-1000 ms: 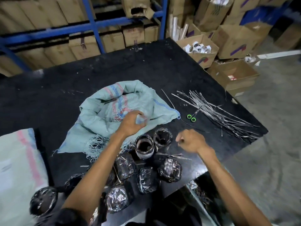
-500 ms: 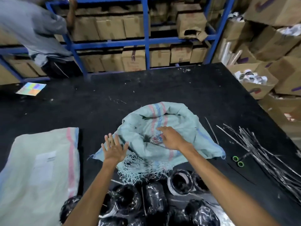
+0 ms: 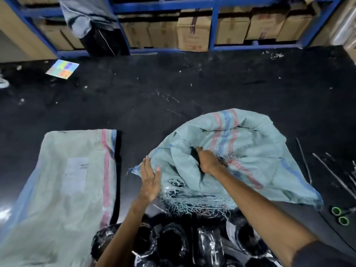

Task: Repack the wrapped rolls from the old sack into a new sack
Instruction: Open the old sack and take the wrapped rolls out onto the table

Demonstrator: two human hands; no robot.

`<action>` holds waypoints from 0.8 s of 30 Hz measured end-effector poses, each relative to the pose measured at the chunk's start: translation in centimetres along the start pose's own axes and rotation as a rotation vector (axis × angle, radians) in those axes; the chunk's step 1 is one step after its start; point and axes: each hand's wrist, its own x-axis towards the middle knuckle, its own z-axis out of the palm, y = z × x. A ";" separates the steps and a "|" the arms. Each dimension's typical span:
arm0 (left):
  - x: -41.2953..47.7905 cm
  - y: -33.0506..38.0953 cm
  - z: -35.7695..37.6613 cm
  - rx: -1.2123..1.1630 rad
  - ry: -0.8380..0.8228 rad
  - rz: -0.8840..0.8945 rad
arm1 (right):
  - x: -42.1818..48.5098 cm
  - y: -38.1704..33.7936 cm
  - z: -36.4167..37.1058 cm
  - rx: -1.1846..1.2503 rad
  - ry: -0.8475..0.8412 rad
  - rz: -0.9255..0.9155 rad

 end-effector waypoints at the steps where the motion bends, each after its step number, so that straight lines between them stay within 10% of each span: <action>1: 0.0 -0.2 -0.2 0.013 -0.010 0.009 | -0.2 -0.1 0.4 -0.084 0.037 -0.009; 6: -0.2 -0.3 -0.2 0.040 -0.021 0.042 | -2.3 0.7 2.4 -0.452 0.229 -0.052; 19: -1.6 1.0 -1.3 -0.454 -0.175 -0.338 | -3.9 3.3 3.6 -0.358 -0.117 -0.066; 24: -0.4 0.4 0.3 -0.175 -0.254 -0.329 | -3.2 3.2 3.7 -0.260 0.004 -0.093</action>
